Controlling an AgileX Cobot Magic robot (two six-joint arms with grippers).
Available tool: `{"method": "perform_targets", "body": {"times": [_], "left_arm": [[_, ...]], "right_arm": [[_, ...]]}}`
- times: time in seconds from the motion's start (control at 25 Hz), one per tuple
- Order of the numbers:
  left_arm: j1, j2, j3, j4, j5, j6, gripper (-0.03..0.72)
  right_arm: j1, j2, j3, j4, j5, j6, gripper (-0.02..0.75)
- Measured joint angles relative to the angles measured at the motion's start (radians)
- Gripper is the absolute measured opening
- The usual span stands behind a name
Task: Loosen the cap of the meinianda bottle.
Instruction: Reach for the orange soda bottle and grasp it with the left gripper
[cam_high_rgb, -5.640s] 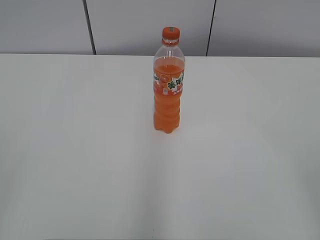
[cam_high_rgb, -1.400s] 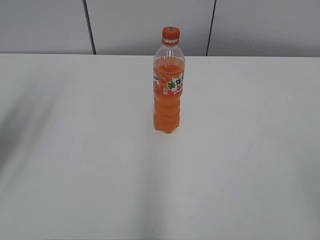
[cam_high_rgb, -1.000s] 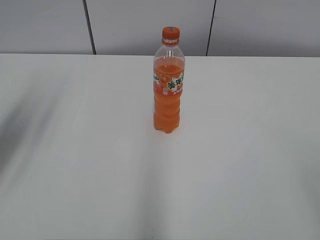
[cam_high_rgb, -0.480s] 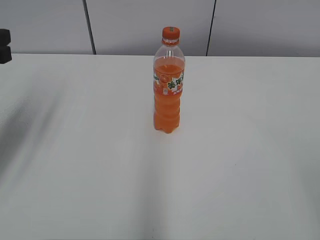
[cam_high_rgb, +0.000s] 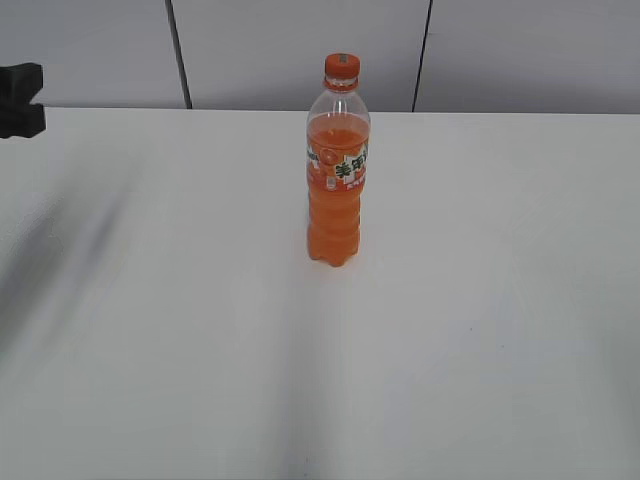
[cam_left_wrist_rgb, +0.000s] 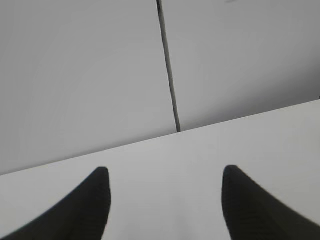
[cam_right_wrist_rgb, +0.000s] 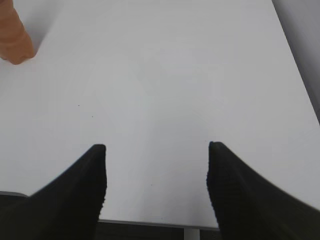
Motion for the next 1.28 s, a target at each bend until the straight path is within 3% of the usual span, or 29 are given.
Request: {"method": "perform_targets", "body": {"times": [0.16,0.44,0.72,1.28], "left_arm": [[0.000,0.051,0.000,0.112,-0.060,-0.045,0.435],[0.000,0.150,0.000,0.461,-0.200,-0.285,0.435],[0.000,0.247,-0.011,0.642,-0.301,-0.370,0.417],[0.000,0.416,-0.234,1.128,-0.438,-0.713,0.384]], "right_arm": [[0.000,0.000,0.000,0.000,0.000,0.000,0.476],[0.000,0.000,0.000,0.000,0.000,0.000,0.476],[0.000,0.000,0.000,-0.025,0.000,0.000,0.476],[0.000,0.000,0.000,-0.079,-0.002,0.000,0.476]]}}
